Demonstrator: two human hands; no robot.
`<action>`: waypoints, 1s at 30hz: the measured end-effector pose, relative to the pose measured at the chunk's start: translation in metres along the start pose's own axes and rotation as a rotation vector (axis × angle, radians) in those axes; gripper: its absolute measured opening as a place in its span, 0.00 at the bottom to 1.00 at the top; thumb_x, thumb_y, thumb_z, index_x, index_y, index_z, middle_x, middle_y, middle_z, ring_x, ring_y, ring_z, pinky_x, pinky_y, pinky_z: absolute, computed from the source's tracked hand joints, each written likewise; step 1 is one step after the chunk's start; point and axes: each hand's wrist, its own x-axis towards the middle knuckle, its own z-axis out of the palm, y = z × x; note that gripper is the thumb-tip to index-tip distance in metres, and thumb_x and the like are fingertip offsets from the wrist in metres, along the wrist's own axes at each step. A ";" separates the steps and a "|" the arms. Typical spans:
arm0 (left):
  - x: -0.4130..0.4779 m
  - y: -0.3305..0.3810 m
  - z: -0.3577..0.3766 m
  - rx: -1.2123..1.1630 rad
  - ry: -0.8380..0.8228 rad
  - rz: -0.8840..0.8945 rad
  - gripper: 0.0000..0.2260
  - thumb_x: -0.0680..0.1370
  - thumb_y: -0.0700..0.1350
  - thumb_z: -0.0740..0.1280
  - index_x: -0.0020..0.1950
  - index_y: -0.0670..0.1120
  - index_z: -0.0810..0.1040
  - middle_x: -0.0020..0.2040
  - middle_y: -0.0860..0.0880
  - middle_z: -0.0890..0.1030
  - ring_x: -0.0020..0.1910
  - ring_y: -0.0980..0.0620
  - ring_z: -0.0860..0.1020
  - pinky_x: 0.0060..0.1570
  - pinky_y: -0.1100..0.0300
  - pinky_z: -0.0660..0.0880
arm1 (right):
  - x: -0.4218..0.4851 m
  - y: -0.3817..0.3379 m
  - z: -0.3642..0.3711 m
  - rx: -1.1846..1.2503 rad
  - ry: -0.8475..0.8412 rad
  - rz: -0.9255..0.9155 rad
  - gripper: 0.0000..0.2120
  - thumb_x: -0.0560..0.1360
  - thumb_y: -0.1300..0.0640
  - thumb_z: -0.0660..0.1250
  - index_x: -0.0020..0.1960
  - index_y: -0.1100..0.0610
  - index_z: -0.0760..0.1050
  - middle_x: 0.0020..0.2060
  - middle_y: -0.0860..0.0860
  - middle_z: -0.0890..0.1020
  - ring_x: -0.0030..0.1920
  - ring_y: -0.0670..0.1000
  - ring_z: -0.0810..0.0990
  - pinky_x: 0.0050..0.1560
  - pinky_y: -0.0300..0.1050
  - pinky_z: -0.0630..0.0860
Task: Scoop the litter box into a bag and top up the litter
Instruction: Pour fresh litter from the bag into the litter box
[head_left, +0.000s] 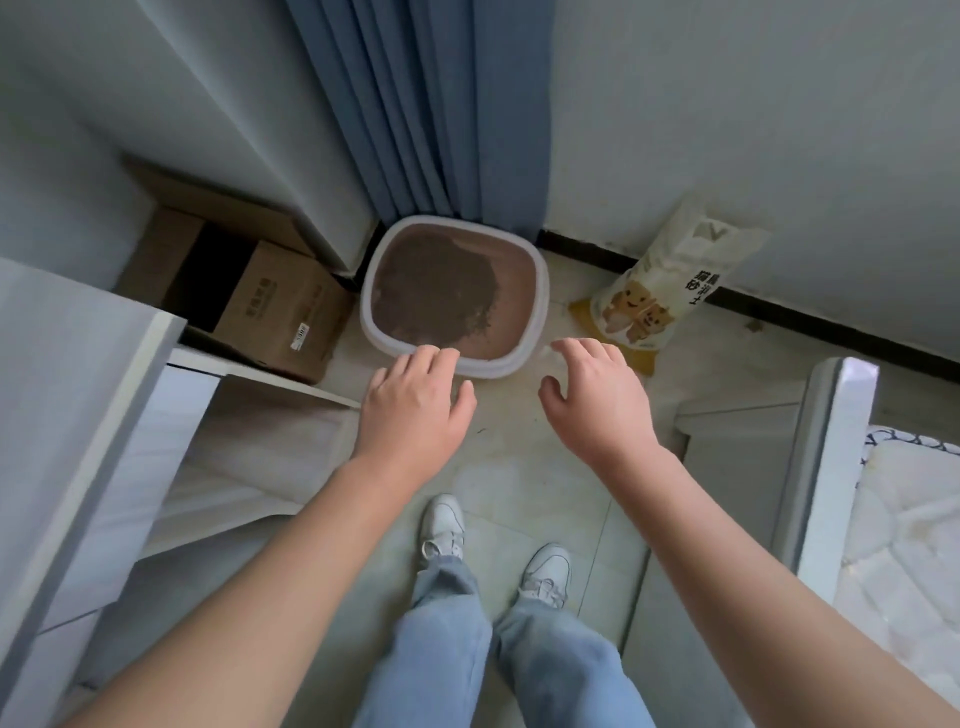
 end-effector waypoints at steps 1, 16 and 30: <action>0.003 0.001 0.012 -0.005 -0.017 0.004 0.16 0.77 0.53 0.55 0.56 0.46 0.76 0.52 0.48 0.78 0.49 0.44 0.77 0.46 0.49 0.73 | 0.003 0.007 0.011 0.009 0.004 0.004 0.21 0.78 0.54 0.62 0.70 0.56 0.72 0.65 0.53 0.78 0.65 0.56 0.73 0.59 0.50 0.73; 0.116 0.006 0.233 -0.002 0.057 0.186 0.16 0.77 0.52 0.59 0.59 0.45 0.77 0.54 0.47 0.79 0.49 0.42 0.77 0.46 0.49 0.73 | 0.091 0.127 0.185 0.047 0.122 0.077 0.22 0.77 0.54 0.63 0.70 0.57 0.72 0.64 0.54 0.78 0.66 0.56 0.72 0.62 0.51 0.72; 0.221 0.065 0.317 -0.086 0.210 0.455 0.17 0.80 0.53 0.59 0.61 0.43 0.76 0.55 0.44 0.79 0.52 0.42 0.77 0.49 0.48 0.74 | 0.164 0.219 0.226 -0.020 0.380 0.183 0.17 0.75 0.52 0.62 0.62 0.52 0.77 0.55 0.53 0.81 0.58 0.58 0.75 0.53 0.50 0.76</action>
